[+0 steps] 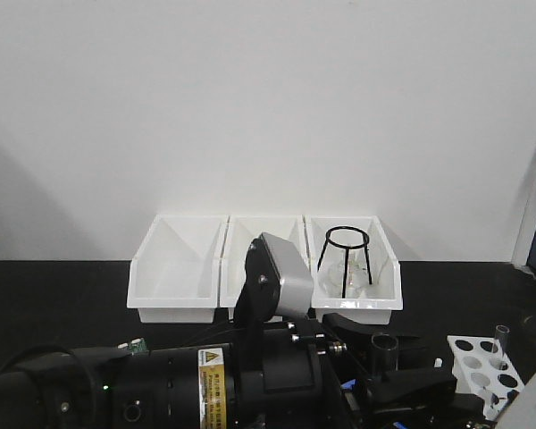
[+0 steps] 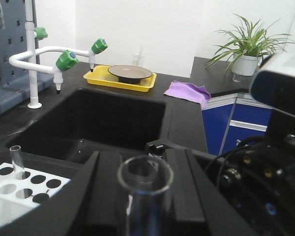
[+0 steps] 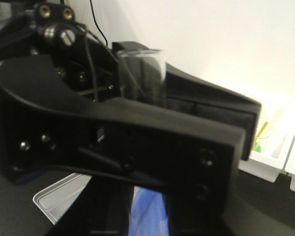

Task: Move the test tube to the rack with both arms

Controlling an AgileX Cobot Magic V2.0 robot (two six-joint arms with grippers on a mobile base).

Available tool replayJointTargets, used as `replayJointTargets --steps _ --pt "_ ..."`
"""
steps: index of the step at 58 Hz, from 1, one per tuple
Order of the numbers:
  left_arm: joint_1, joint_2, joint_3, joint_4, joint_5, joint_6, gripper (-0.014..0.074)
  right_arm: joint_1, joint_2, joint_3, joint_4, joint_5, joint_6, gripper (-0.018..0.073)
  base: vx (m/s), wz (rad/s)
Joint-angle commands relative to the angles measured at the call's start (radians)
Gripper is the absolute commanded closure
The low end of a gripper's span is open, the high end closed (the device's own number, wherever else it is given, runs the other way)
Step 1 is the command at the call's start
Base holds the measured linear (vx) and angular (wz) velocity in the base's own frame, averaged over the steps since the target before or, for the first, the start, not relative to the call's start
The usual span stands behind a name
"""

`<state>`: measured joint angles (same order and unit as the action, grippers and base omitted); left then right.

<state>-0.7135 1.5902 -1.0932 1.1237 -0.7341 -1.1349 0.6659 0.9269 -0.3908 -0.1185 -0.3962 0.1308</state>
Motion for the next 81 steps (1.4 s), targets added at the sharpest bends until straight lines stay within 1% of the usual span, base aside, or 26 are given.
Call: replayJointTargets --steps 1,4,8,15,30,34,39,42,46,49,52,53,55,58,61,66,70,73,76,81 --pt "-0.002 -0.042 -0.032 -0.047 -0.06 -0.007 0.0594 -0.005 -0.008 -0.04 0.01 -0.087 -0.01 0.0532 0.0 0.0" --pt "-0.002 -0.042 -0.032 -0.047 -0.06 -0.007 0.0581 -0.005 -0.008 -0.04 0.01 -0.087 -0.01 0.0574 0.0 0.0" --pt "-0.002 -0.042 -0.032 -0.047 -0.06 -0.007 0.0552 -0.005 -0.008 -0.04 0.01 -0.087 -0.01 0.0573 0.0 0.0" --pt "-0.002 -0.042 -0.032 -0.047 -0.062 -0.007 0.0454 -0.005 -0.008 -0.04 0.01 -0.085 -0.01 0.0571 0.0 0.0" --pt "-0.002 -0.054 -0.032 -0.048 -0.086 -0.004 0.0132 -0.005 -0.008 -0.04 0.01 -0.084 -0.01 0.0571 0.0 0.0" --pt "-0.001 -0.078 -0.032 -0.051 -0.083 0.008 0.0076 -0.005 -0.008 -0.04 0.01 -0.083 -0.01 0.0571 0.0 0.0" --pt "-0.001 -0.127 -0.033 -0.065 -0.051 0.029 0.0043 -0.005 -0.008 -0.04 0.01 -0.08 -0.01 0.0571 0.0 0.0" --pt "-0.001 -0.17 -0.033 -0.074 -0.018 0.067 0.0041 -0.005 -0.008 -0.04 0.01 -0.074 -0.01 0.0571 0.0 0.0" --pt "-0.001 -0.234 -0.033 -0.074 0.039 0.115 0.005 -0.005 -0.008 -0.04 0.01 -0.064 -0.011 0.0571 0.0 0.0" --pt "-0.001 -0.288 -0.033 -0.074 0.125 0.148 0.007 -0.005 -0.008 -0.04 0.01 -0.057 -0.021 0.0571 0.0 0.0" --pt "-0.001 -0.343 -0.033 -0.074 0.22 0.167 0.0105 -0.006 -0.008 -0.04 0.011 -0.051 -0.047 0.0571 0.0 0.0" --pt "-0.001 -0.358 -0.033 -0.074 0.235 0.17 0.0119 -0.006 -0.008 -0.04 0.013 -0.05 -0.06 0.0571 0.0 0.0" --pt "-0.001 -0.402 -0.033 -0.073 0.349 0.186 0.0172 -0.018 -0.008 -0.04 0.023 -0.048 -0.111 0.0571 0.0 0.0" --pt "-0.001 -0.447 -0.033 -0.07 0.464 0.194 0.0273 -0.042 -0.008 -0.04 0.063 -0.048 -0.157 0.0571 0.0 0.0" --pt "-0.001 -0.493 -0.031 -0.066 0.584 0.197 0.0384 -0.08 -0.008 -0.04 0.137 -0.054 -0.203 0.0571 0.0 0.0" --pt "-0.001 -0.552 -0.027 -0.066 0.727 0.198 0.0599 -0.173 -0.008 -0.038 0.287 -0.108 -0.314 0.0568 0.0 0.0" --pt "-0.001 -0.589 -0.027 -0.067 0.807 0.198 0.0606 -0.267 -0.008 -0.037 0.371 -0.183 -0.437 0.0567 0.0 0.0" --pt "-0.001 -0.611 -0.027 -0.067 0.846 0.197 0.0606 -0.324 -0.008 -0.037 0.415 -0.254 -0.496 0.0567 0.0 0.0" --pt "-0.001 -0.632 -0.027 -0.067 0.876 0.196 0.0605 -0.379 -0.008 -0.037 0.434 -0.316 -0.522 0.0567 0.0 0.0" --pt "-0.001 -0.656 -0.027 -0.067 0.905 0.196 0.0605 -0.44 0.008 -0.012 0.424 -0.46 -0.495 0.0567 0.0 0.0"
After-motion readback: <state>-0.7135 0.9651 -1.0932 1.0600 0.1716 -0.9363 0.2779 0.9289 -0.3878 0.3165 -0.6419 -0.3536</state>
